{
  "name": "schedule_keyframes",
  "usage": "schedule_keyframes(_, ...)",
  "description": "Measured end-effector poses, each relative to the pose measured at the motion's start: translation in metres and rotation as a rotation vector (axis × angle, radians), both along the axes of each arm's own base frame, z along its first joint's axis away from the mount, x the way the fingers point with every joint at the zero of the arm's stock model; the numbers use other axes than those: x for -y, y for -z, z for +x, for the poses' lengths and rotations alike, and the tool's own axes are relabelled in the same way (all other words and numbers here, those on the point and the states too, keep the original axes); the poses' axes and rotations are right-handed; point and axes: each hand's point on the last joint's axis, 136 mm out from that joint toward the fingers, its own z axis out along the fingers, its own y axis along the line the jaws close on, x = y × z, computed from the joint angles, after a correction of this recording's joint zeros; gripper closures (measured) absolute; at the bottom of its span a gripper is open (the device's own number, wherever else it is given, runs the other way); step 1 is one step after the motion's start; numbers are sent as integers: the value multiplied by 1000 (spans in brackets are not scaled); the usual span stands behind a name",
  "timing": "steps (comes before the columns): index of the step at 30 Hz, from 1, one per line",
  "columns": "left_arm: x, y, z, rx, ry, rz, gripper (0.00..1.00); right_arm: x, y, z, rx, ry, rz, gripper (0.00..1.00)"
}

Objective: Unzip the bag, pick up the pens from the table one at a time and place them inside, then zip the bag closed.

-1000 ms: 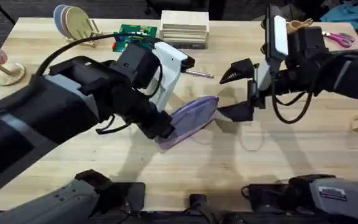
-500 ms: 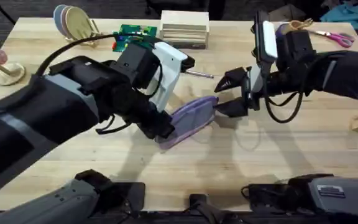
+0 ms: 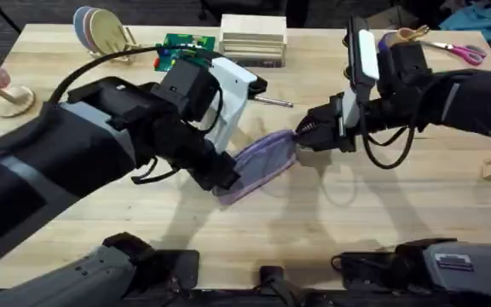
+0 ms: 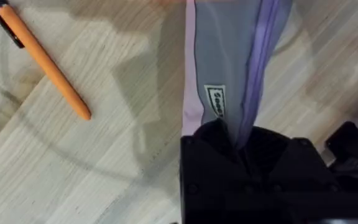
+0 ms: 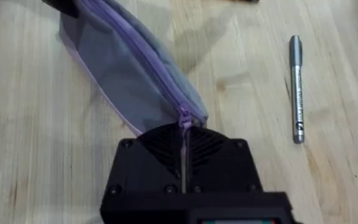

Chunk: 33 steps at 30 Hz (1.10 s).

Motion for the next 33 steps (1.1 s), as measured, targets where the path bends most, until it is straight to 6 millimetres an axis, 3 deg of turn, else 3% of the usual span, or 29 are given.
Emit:
schedule_keyframes(5, 0, 0, 0, 0, -1, 1, 959, 0, -5, 3, 15, 3, -4, 969)
schedule_keyframes(16, 2, -1, 0, -2, 2, -12, 959, 0, -52, 1, 179, 3, -13, 970)
schedule_keyframes(27, 2, -1, 1, 1, 4, -14, 959, -9, -49, -7, 203, -39, -78, 971)
schedule_keyframes(33, 3, -2, 3, 10, 4, -18, 959, -37, -53, -24, 219, -143, -61, 971)
